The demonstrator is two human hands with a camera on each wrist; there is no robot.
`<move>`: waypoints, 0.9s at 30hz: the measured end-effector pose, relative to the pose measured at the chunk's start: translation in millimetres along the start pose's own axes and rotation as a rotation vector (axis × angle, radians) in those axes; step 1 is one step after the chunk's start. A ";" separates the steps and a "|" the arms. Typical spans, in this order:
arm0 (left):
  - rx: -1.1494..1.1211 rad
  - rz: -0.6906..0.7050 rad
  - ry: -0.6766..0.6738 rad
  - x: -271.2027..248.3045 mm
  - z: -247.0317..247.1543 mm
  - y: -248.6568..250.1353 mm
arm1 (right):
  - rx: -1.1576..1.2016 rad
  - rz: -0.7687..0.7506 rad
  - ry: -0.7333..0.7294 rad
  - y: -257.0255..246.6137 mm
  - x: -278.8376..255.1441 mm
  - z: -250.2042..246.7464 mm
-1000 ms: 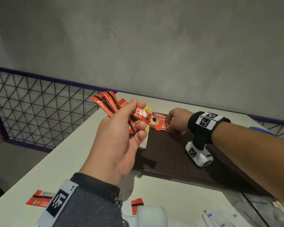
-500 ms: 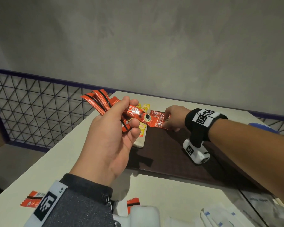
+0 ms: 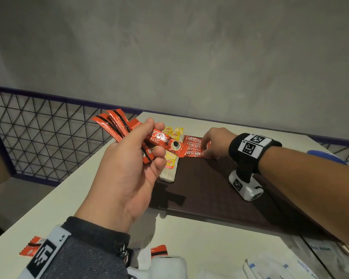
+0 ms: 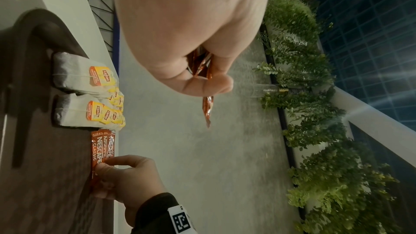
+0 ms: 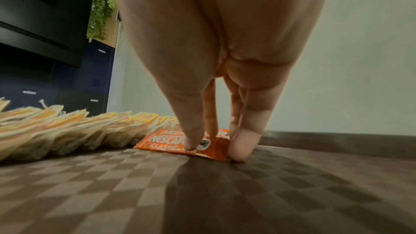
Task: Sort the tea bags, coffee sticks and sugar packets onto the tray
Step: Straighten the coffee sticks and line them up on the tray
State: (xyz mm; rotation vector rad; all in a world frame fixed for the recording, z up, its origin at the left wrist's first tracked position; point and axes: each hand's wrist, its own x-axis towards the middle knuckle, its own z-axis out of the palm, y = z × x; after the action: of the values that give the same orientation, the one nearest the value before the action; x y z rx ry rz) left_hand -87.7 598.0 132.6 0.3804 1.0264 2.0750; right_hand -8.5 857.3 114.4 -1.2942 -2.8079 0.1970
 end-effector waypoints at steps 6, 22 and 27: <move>-0.003 0.015 0.004 -1.8 0.2 1.0 | -0.034 -0.013 0.025 -3.7 -0.7 3.2; -0.020 0.010 0.003 -2.1 -0.5 2.0 | -0.096 -0.006 0.021 -9.6 -3.6 7.9; -0.017 0.017 -0.001 -1.1 0.2 1.8 | -0.120 -0.053 0.036 -13.3 -4.4 6.3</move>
State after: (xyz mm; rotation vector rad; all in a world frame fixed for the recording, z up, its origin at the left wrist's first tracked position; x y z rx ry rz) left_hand -87.7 596.6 134.3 0.3826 1.0079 2.0972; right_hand -16.3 844.8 110.0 -1.2296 -2.8590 0.0033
